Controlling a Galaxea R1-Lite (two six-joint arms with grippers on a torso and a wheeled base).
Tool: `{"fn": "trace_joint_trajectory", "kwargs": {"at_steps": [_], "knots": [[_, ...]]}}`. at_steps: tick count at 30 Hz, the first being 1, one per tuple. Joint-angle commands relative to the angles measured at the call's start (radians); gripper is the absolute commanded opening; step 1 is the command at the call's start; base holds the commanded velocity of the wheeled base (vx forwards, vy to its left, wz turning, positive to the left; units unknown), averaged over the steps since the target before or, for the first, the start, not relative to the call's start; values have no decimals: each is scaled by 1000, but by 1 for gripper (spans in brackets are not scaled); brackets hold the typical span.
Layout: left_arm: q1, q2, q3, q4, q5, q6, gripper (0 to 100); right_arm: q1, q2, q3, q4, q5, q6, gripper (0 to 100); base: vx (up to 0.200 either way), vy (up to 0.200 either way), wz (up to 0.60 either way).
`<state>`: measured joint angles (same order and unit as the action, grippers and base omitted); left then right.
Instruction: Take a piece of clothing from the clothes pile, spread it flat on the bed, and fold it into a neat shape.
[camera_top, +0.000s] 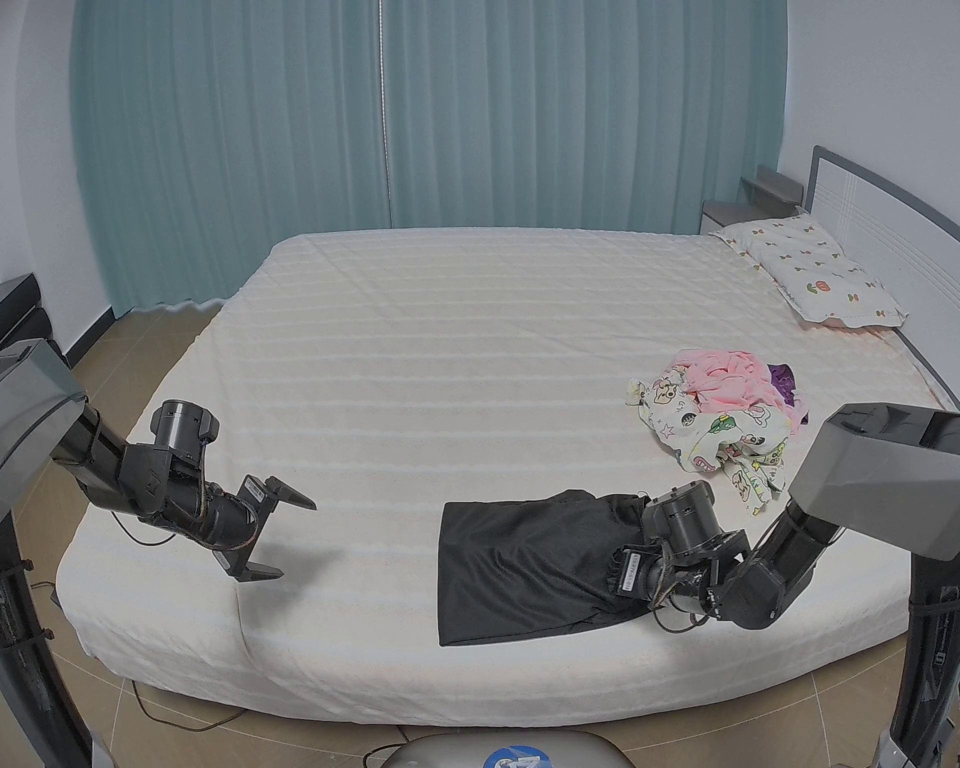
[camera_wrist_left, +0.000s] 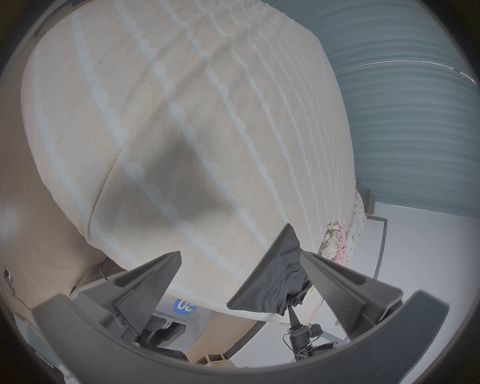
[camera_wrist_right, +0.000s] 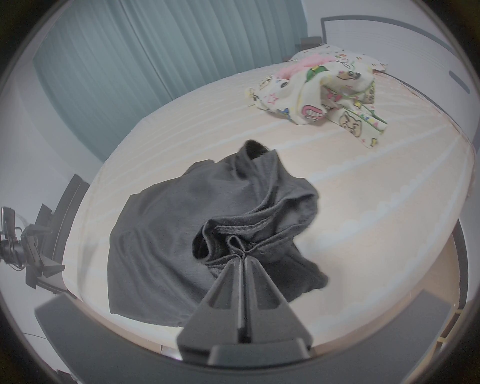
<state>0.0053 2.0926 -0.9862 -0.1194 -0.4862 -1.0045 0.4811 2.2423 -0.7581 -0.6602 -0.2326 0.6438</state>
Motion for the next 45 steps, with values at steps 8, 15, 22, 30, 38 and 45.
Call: {"fn": "trace_joint_trajectory", "kwargs": {"at_steps": [8,15,22,30,38,45], "knots": [[1,4,0,0,1,0,100,-122,-44,155,-107,108,-6,0,0,0,0],[1,7,-3,0,3,-2,100,-145,-47,224,-133,128,-24,100,0,0,0],[1,4,-5,0,3,-11,100,-194,-79,249,-133,114,-24,100,0,0,0],[2,4,-6,0,3,-13,100,-263,-216,278,-131,142,-23,100,0,0,0],[2,7,-9,0,5,-9,100,-160,-217,229,-116,160,-15,100,150,0,0],[2,9,-11,0,5,-8,100,-114,-40,148,-116,137,-24,100,0,0,0]]}}
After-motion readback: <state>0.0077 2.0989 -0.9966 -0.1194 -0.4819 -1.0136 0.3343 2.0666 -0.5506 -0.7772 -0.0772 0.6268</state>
